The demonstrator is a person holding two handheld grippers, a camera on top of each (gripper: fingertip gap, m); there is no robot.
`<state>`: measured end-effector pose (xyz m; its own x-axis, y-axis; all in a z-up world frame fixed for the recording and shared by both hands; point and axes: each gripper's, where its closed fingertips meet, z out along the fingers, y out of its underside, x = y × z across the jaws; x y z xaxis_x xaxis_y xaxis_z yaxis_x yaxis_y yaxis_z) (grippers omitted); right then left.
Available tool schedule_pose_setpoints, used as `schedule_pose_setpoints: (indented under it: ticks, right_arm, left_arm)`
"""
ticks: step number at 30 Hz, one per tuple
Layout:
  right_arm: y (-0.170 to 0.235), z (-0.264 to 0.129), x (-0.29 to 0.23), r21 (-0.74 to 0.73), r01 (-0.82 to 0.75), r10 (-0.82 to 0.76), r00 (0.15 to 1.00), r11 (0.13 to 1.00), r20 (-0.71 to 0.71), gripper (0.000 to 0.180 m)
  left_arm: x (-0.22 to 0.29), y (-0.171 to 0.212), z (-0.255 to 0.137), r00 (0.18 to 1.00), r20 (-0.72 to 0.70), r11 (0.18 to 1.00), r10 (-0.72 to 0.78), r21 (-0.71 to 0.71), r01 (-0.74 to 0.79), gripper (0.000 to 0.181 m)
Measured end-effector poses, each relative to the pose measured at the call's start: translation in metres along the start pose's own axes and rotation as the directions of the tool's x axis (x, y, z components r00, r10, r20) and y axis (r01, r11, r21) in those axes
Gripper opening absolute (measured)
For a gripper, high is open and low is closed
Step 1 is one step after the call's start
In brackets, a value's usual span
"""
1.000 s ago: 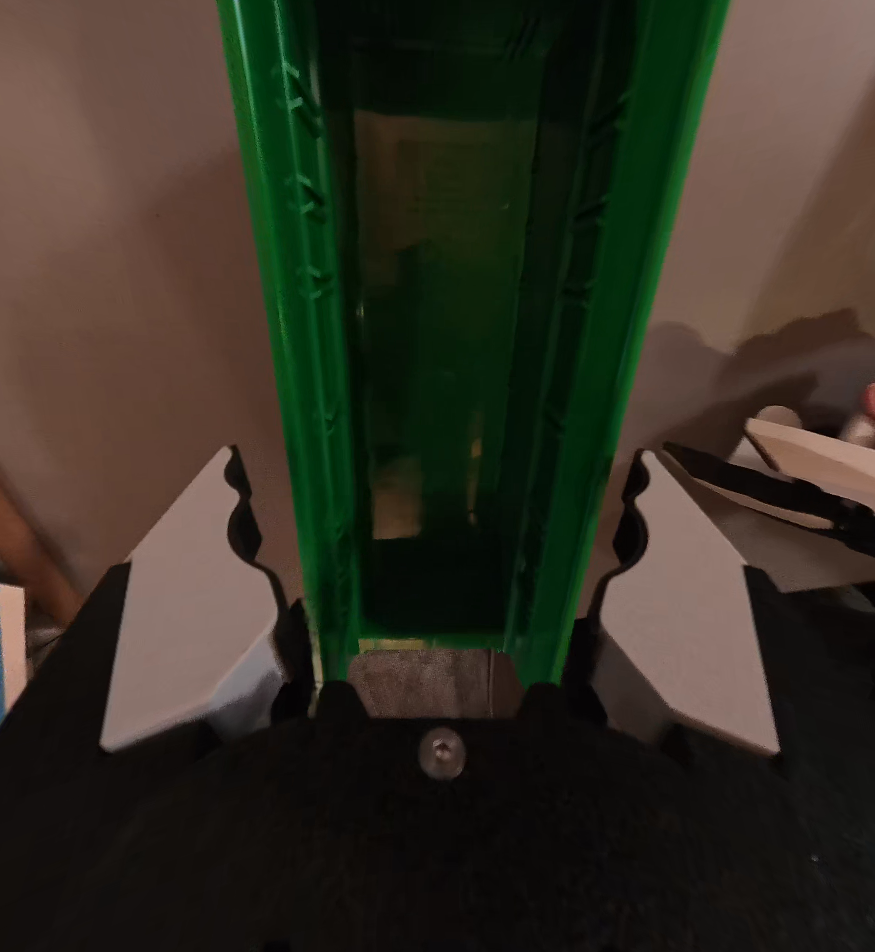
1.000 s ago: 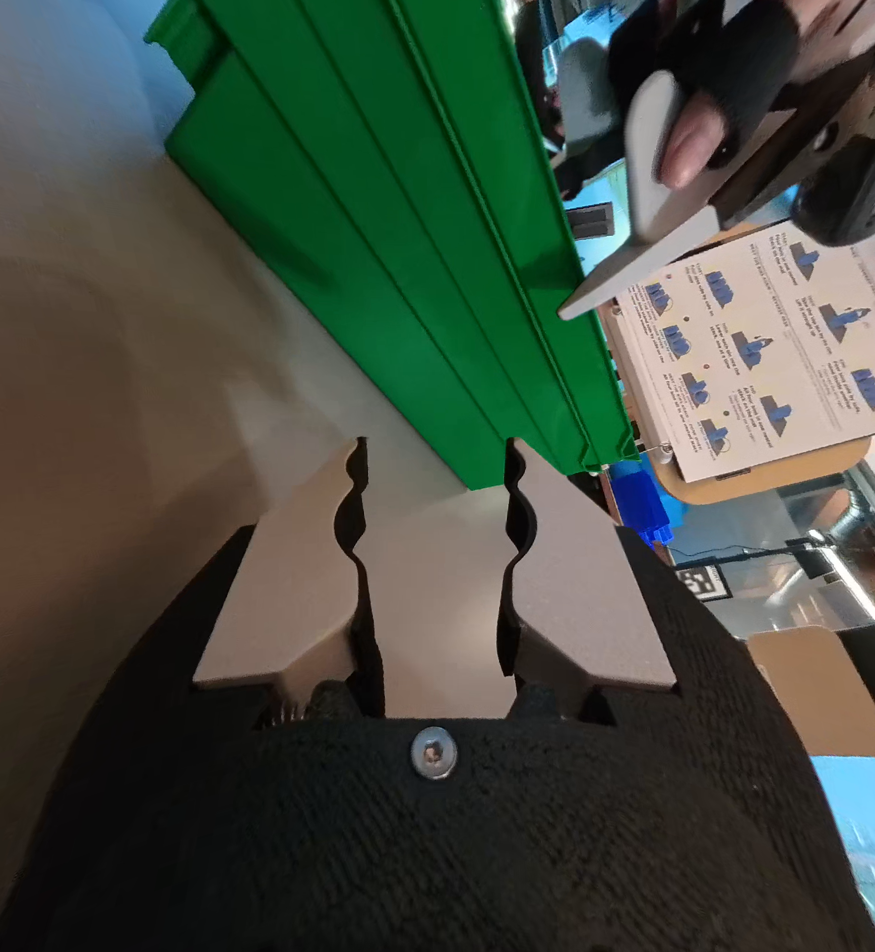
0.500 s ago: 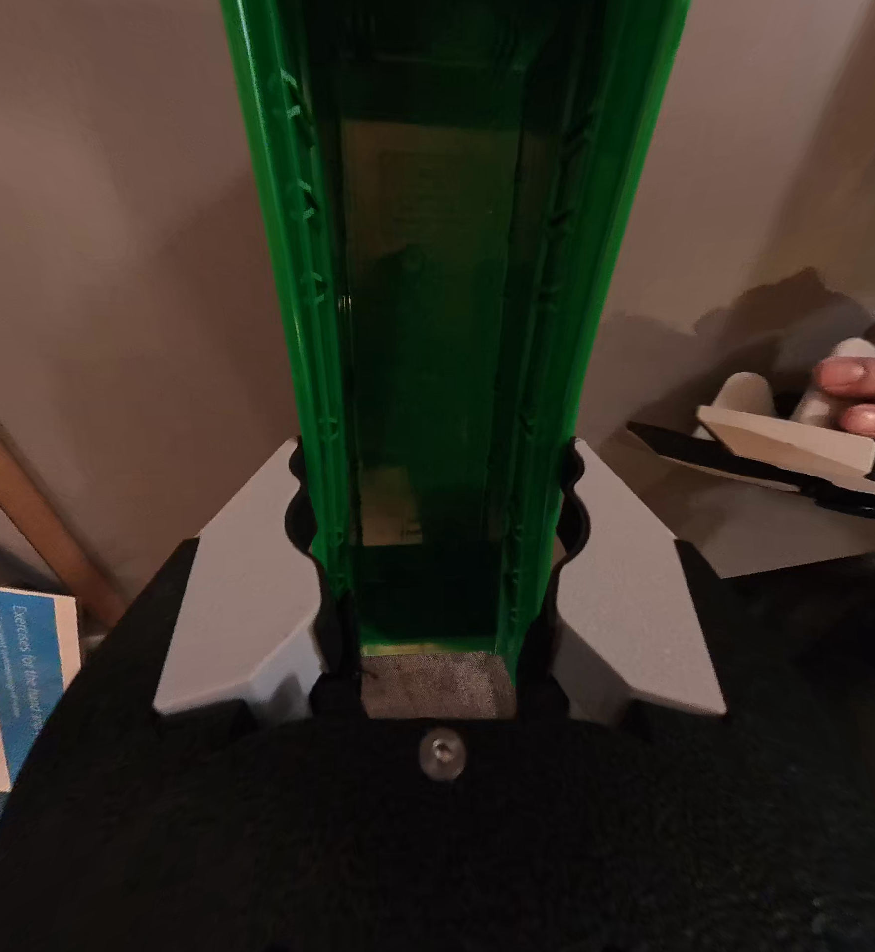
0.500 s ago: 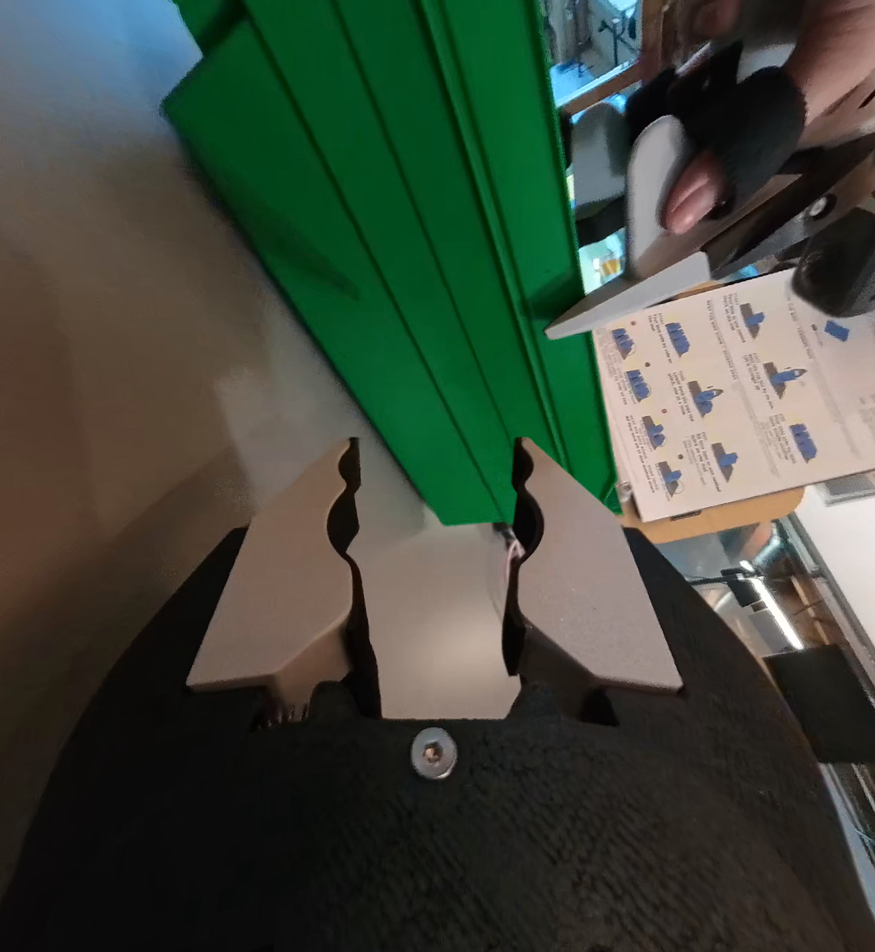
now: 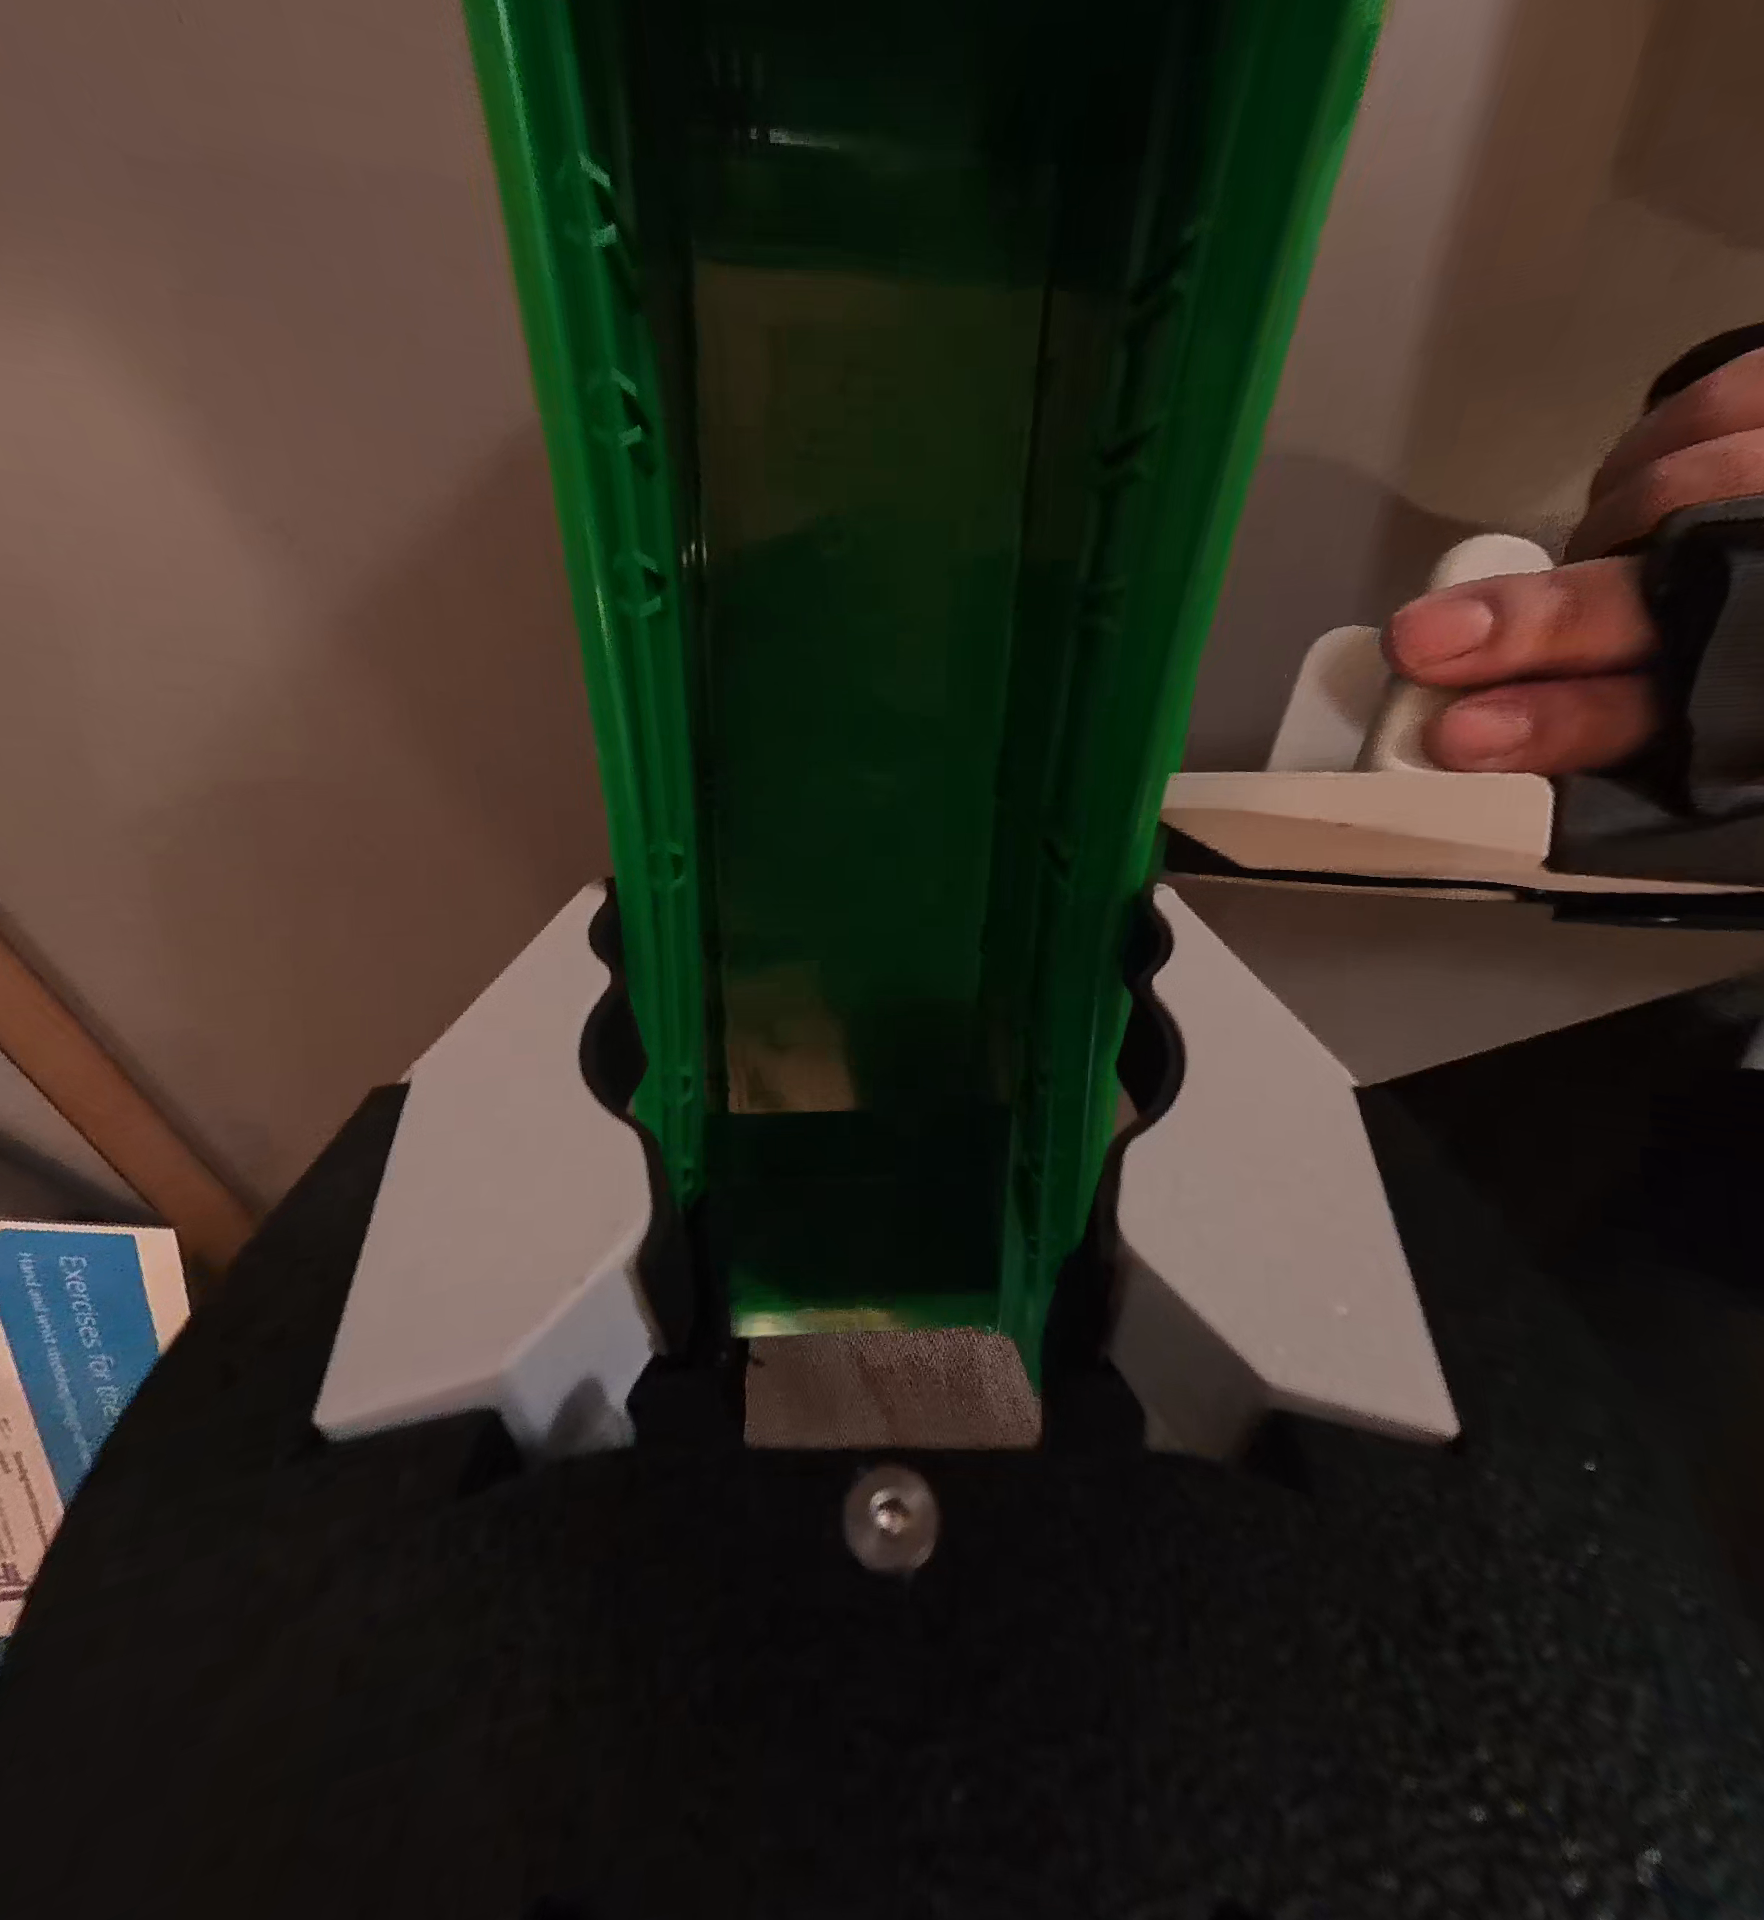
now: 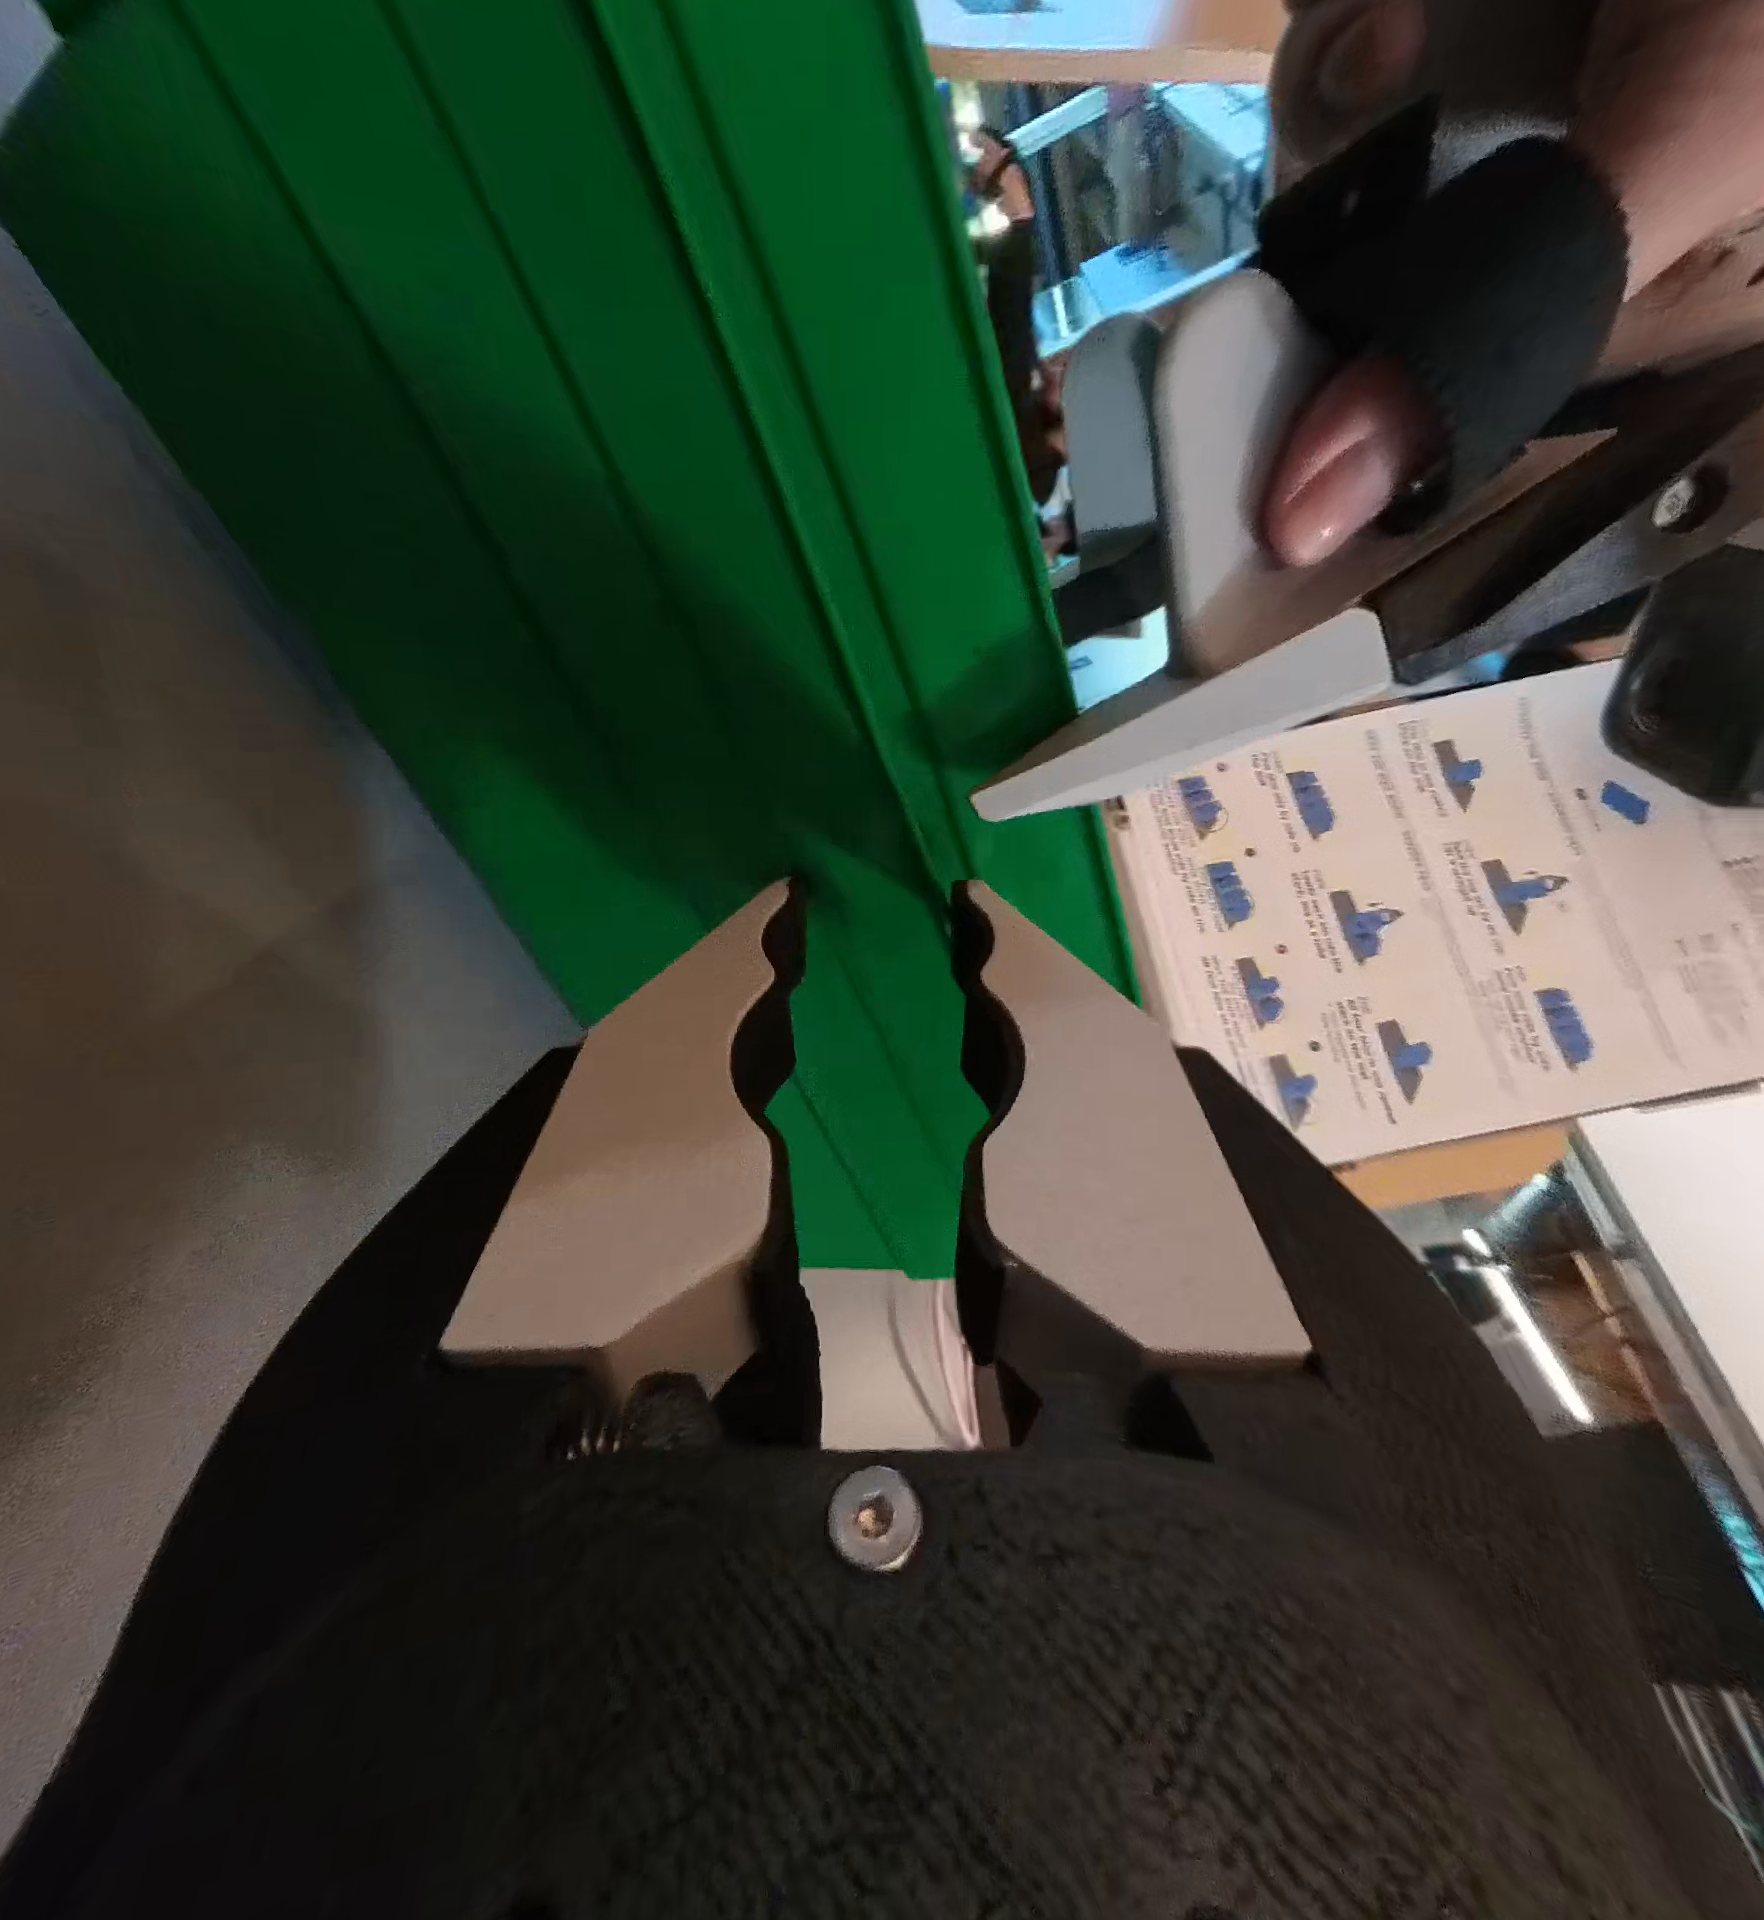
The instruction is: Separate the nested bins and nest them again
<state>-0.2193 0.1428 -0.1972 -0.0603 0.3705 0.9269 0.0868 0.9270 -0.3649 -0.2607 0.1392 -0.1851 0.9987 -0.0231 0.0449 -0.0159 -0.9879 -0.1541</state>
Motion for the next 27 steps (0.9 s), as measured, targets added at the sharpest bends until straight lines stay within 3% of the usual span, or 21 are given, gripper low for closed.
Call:
schedule_pose_setpoints:
  ticks: [5,16,27]
  right_arm:
    - [0.003,0.003,-0.01,-0.052,-0.005,0.009,0.997,0.999,0.079,0.014]
    - [0.011,0.007,-0.015,-0.154,-0.015,0.046,0.979,0.988,0.198,0.008]
    - [0.018,0.002,-0.008,-0.094,0.024,-0.005,0.98,0.995,0.2,0.01]
  left_arm:
    - [-0.007,0.003,0.01,0.999,0.027,0.999,0.023,-0.031,-0.022,0.093]
    - [-0.007,0.001,0.008,1.0,-0.019,1.0,-0.002,-0.007,0.002,0.091]
    - [0.002,0.003,0.014,0.992,-0.068,0.993,-0.106,0.04,0.109,0.104]
